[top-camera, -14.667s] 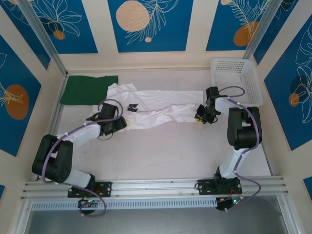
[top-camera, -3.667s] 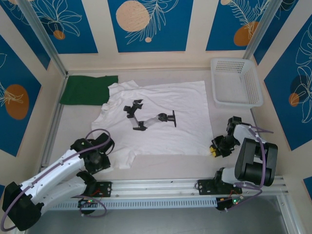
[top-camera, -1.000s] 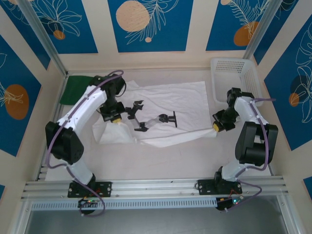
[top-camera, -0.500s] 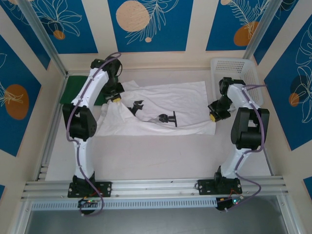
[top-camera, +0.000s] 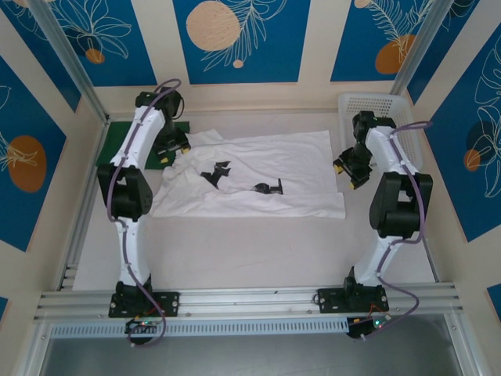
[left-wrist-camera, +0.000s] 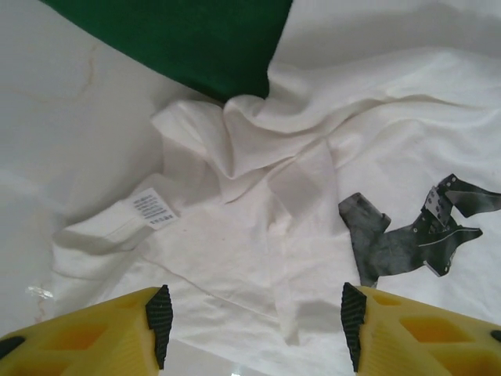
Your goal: Fold and stack the t-shirts
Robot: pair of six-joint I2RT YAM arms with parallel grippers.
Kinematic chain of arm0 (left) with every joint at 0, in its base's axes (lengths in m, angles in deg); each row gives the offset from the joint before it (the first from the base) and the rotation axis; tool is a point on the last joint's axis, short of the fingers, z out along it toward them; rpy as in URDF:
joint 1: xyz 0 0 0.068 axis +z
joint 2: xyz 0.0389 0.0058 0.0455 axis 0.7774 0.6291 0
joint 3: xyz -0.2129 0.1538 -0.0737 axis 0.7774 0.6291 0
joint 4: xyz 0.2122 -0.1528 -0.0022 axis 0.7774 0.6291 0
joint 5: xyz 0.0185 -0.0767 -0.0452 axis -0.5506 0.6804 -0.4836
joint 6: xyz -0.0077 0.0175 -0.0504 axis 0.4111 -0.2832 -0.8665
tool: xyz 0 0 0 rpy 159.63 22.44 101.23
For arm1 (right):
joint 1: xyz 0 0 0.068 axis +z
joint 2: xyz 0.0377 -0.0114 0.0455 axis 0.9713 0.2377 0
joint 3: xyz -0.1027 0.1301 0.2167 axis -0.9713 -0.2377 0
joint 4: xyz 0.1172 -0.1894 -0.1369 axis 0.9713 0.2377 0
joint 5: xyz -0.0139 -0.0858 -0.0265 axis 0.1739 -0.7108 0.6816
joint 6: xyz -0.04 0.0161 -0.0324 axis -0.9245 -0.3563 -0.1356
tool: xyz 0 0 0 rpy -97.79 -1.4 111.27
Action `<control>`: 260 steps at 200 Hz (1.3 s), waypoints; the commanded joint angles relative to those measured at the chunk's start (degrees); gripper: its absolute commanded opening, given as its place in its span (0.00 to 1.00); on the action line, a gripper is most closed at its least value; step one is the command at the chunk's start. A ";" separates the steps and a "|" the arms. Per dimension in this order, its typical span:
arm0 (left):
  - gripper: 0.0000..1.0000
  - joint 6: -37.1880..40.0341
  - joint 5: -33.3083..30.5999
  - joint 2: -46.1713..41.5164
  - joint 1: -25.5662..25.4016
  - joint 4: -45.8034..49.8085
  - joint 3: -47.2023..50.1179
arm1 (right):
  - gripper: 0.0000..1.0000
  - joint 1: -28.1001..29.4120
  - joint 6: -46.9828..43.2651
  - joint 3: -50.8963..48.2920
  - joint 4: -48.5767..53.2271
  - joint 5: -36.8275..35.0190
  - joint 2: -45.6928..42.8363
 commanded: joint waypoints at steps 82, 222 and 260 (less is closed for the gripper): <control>0.29 0.42 9.69 -25.22 -2.85 -27.05 51.54 | 0.39 1.43 -11.55 -33.68 -21.64 18.24 -16.54; 0.36 1.93 -12.59 -21.84 2.60 -26.06 65.01 | 0.69 -1.79 -8.82 -36.68 -17.01 6.25 -6.69; 0.40 3.00 -12.90 -24.18 4.57 -24.40 66.20 | 0.71 -2.25 -9.18 -38.01 -15.97 6.64 -7.34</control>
